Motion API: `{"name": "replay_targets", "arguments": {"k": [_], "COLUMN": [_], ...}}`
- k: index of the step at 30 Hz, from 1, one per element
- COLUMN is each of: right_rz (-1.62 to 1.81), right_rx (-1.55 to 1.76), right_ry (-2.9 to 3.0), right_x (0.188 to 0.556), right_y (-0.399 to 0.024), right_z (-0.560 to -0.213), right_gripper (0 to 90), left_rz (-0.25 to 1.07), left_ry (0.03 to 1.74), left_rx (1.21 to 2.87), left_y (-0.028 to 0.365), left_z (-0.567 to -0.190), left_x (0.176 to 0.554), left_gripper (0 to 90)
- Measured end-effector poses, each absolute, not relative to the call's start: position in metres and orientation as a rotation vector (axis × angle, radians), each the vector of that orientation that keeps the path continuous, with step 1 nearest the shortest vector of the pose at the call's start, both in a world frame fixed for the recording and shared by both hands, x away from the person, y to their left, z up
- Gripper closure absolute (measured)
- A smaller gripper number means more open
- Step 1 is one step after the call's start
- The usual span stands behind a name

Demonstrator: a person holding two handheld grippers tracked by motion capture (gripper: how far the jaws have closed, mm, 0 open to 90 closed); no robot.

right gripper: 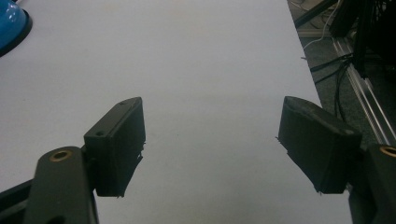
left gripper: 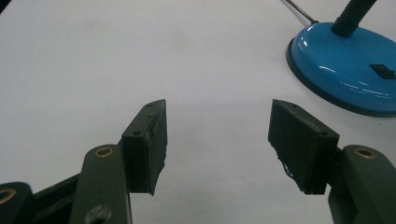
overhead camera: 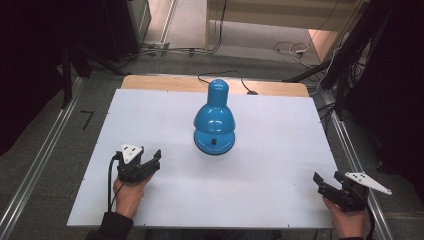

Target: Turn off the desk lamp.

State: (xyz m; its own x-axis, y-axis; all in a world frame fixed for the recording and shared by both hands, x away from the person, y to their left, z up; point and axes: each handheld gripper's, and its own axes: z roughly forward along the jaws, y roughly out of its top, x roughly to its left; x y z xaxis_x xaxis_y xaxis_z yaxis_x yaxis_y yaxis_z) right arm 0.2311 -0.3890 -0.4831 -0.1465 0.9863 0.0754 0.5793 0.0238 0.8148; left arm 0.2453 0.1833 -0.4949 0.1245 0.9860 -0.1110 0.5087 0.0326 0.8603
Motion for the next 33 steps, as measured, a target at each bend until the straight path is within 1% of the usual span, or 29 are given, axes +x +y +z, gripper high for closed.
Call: {"name": "replay_targets", "arguments": {"k": [12,14,25,33], "right_rz": [0.992,0.990,0.984,0.982], "right_rx": [1.596,1.593,1.599,1.599], "right_ry": [1.775,1.776,1.778,1.783], "right_x": [0.231,0.231,0.231,0.231], "right_y": [-0.388,-0.388,-0.389,-0.389], "right_z": [-0.483,-0.483,-0.484,-0.485], "right_gripper": [21.3,21.3,21.3,21.2], "left_rz": [0.738,0.733,0.740,0.741], "left_ry": [1.513,1.516,1.530,1.558], "left_rx": [1.577,1.581,1.563,1.554], "left_y": [0.203,0.205,0.219,0.229], "left_z": [-0.495,-0.495,-0.494,-0.495], "left_x": [0.232,0.229,0.218,0.211], "left_gripper": [36.4,34.9,34.8,31.2]}}
